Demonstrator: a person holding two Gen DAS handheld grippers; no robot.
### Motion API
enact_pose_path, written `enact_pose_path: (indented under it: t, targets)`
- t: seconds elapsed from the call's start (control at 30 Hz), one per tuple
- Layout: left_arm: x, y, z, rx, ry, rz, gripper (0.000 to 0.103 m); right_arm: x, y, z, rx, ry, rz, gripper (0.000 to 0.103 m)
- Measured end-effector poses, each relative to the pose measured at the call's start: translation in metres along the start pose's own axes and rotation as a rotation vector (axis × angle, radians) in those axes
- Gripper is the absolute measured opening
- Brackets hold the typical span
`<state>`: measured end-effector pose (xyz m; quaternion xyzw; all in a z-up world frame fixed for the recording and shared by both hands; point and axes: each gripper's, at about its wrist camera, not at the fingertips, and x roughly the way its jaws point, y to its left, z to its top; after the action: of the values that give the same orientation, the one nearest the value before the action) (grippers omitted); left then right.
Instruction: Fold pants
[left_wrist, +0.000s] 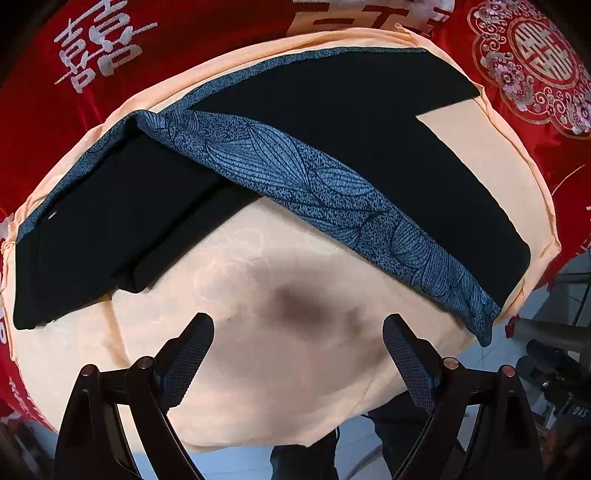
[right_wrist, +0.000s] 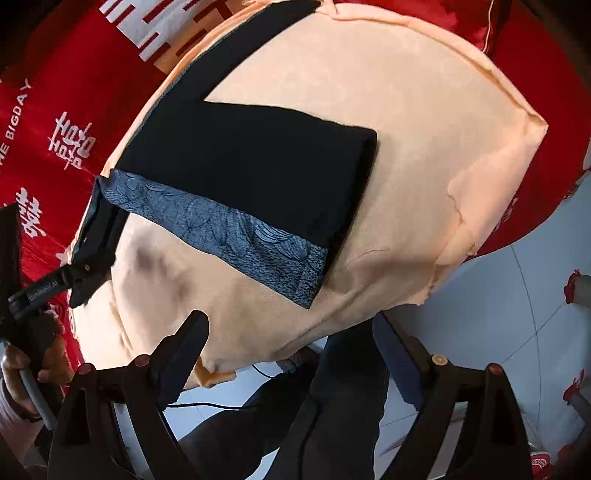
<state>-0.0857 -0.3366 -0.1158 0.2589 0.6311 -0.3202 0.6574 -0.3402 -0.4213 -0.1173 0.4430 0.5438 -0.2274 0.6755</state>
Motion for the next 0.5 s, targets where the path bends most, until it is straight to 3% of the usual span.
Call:
enact_pose_path:
  t: [0.23, 0.27, 0.37, 0.43, 0.5]
  targets:
    - [0.009, -0.002, 0.012, -0.046, -0.001, -0.038, 0.094, 0.018, -0.013, 0.006, 0.036, 0.026, 0.031, 0.092]
    - [0.011, -0.002, 0.014, -0.118, -0.023, 0.001, 0.094, 0.02, -0.015, 0.006, 0.045, 0.022, 0.049, 0.092]
    - [0.015, 0.0, 0.022, -0.15, -0.025, -0.034, 0.094, 0.022, -0.02, 0.008, 0.061, 0.017, 0.098, 0.092]
    - [0.02, 0.001, 0.03, -0.168, -0.027, -0.054, 0.094, 0.03, -0.019, 0.011, 0.053, 0.031, 0.113, 0.089]
    - [0.026, 0.001, 0.036, -0.182, -0.022, -0.067, 0.094, 0.038, -0.018, 0.013, 0.04, 0.045, 0.119, 0.077]
